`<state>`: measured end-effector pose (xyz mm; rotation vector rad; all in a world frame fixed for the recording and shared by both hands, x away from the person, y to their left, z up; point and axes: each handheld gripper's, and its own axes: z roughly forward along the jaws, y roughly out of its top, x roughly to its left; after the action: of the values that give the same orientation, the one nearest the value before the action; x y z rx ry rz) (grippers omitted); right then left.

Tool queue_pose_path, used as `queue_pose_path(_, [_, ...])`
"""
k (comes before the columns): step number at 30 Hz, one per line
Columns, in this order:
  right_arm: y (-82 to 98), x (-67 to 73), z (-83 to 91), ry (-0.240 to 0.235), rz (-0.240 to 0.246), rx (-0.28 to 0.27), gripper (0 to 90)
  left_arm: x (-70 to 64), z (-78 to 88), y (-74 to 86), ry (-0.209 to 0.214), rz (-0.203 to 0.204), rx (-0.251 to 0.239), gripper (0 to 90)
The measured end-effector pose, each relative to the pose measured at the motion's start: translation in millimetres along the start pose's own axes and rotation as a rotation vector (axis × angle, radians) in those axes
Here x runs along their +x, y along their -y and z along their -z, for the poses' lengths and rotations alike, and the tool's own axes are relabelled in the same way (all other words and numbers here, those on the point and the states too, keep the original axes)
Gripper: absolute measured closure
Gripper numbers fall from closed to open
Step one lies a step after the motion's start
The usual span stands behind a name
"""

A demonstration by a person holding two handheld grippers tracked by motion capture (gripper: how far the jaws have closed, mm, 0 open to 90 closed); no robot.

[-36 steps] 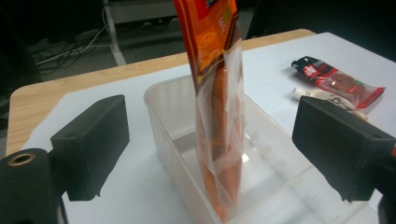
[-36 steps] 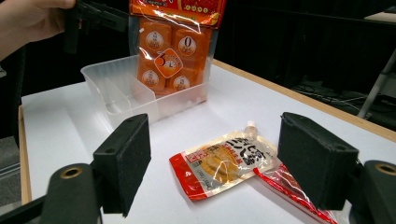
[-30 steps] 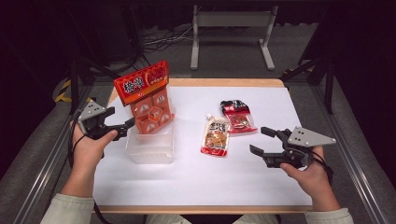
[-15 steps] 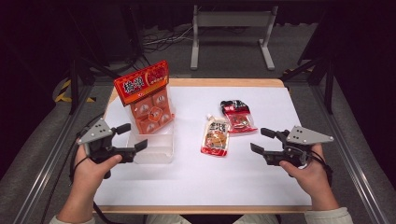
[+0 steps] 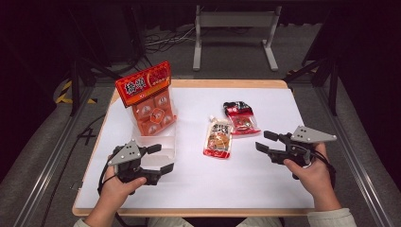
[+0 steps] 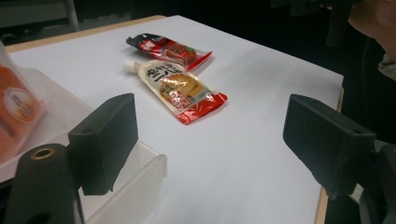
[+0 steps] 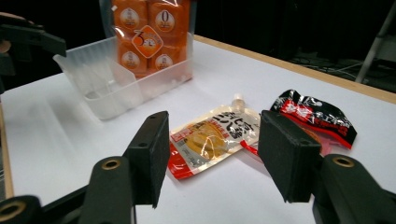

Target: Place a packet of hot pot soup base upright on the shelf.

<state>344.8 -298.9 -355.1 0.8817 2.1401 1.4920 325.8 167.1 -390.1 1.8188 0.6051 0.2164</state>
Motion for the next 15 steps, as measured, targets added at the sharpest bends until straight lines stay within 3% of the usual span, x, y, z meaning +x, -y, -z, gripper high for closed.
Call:
queue_pose_path(3, [-0.4,-3.0,-6.3,0.009,-0.011,0.013,45.9,-3.2,-4.3,0.5,0.009,0.017,0.008,18.7])
queue_pose_path(8, [-3.3,-11.1,-13.2,0.073,-0.024,0.031,44.3,-6.2,-6.9,-1.2,0.007,0.018,0.002,18.1])
queue_pose_path(15, [-12.2,-22.6,-25.2,0.079,-0.033,0.034,42.1,-7.2,-7.5,-2.0,0.007,-0.012,-0.009,17.0])
